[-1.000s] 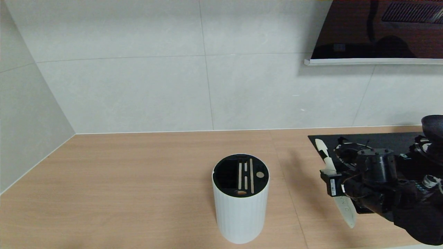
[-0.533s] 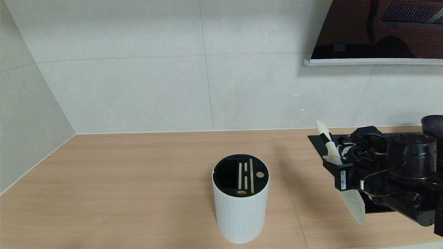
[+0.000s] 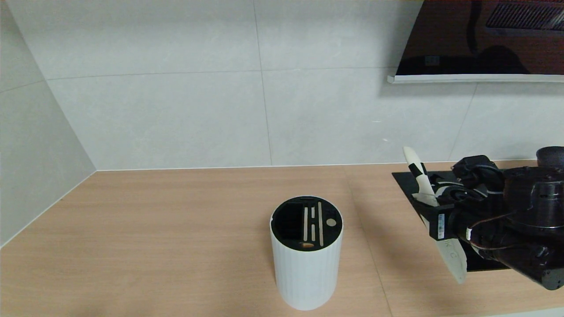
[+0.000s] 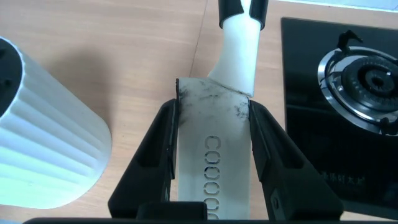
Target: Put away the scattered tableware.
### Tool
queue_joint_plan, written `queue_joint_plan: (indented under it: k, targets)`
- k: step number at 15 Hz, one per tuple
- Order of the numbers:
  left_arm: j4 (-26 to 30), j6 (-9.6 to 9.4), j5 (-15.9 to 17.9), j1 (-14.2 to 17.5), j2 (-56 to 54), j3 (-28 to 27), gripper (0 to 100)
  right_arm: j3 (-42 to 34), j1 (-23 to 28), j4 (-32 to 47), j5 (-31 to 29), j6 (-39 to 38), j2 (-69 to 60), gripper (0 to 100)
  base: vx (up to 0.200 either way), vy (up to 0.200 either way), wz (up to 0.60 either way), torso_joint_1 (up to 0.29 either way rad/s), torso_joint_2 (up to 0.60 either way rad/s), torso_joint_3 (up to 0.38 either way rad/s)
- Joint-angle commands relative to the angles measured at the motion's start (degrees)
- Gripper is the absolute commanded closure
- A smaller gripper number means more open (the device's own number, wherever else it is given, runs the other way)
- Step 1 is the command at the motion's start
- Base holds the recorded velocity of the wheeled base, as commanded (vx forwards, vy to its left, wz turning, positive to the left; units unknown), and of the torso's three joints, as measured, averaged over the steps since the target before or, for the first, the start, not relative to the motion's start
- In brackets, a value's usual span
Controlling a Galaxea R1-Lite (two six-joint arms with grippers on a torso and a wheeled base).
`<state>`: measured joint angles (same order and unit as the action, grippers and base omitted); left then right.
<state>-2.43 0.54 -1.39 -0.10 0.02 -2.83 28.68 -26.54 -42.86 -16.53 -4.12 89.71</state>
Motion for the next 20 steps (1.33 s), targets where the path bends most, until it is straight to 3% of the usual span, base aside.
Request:
queue_joint_plan:
  k: [1,3,6,7,9,12,13,14,16,20]
  targets:
    - [4.54,0.17,2.0,-1.05,2.88,-10.53,0,0.32,-0.36,-0.03,0.01,-0.01,-0.24,100,0.0,0.0,0.0,0.0,0.0,0.0]
    - [12.8,0.08,4.99,-4.3,11.31,-19.23,0,1.02,-0.8,-0.03,0.09,-0.19,-1.03,100,0.0,0.0,0.0,0.0,0.0,0.0]
    - [13.06,0.08,6.75,-6.32,26.08,-28.81,0,4.01,-2.2,1.11,0.27,-0.19,-0.94,100,0.0,0.0,0.0,0.0,0.0,0.0]
    - [12.53,0.08,8.77,-6.49,34.43,-33.38,0,9.28,-2.46,5.33,0.62,-0.19,-0.68,100,0.0,0.0,0.0,0.0,0.0,0.0]
    - [8.49,0.17,13.69,-6.49,44.01,-36.99,0,15.96,-3.43,12.45,1.68,-0.19,-0.15,100,0.0,0.0,0.0,0.0,0.0,0.0]
    - [-2.94,0.43,16.24,-6.76,55.7,-38.13,0,21.15,-5.37,14.56,3.0,-0.19,1.96,100,0.0,0.0,0.0,0.0,0.0,0.0]
    - [-4.78,1.31,17.74,-8.43,57.81,-38.04,0,21.15,-6.68,14.47,3.0,-0.36,1.96,100,0.0,0.0,0.0,0.0,0.0,0.0]
    - [-5.31,3.51,19.41,-10.71,58.51,-37.78,0,21.06,-7.47,14.56,3.0,-0.36,2.05,100,0.0,0.0,0.0,0.0,0.0,0.0]
    - [-6.1,10.8,22.31,-16.69,59.74,-38.83,0,21.24,-9.85,14.56,2.64,-0.36,2.14,100,0.0,0.0,0.0,0.0,0.0,0.0]
    - [-13.31,18.62,22.75,-23.02,65.37,-38.39,0,20.8,-14.59,14.65,2.56,-1.59,2.14,100,0.0,0.0,0.0,0.0,0.0,0.0]
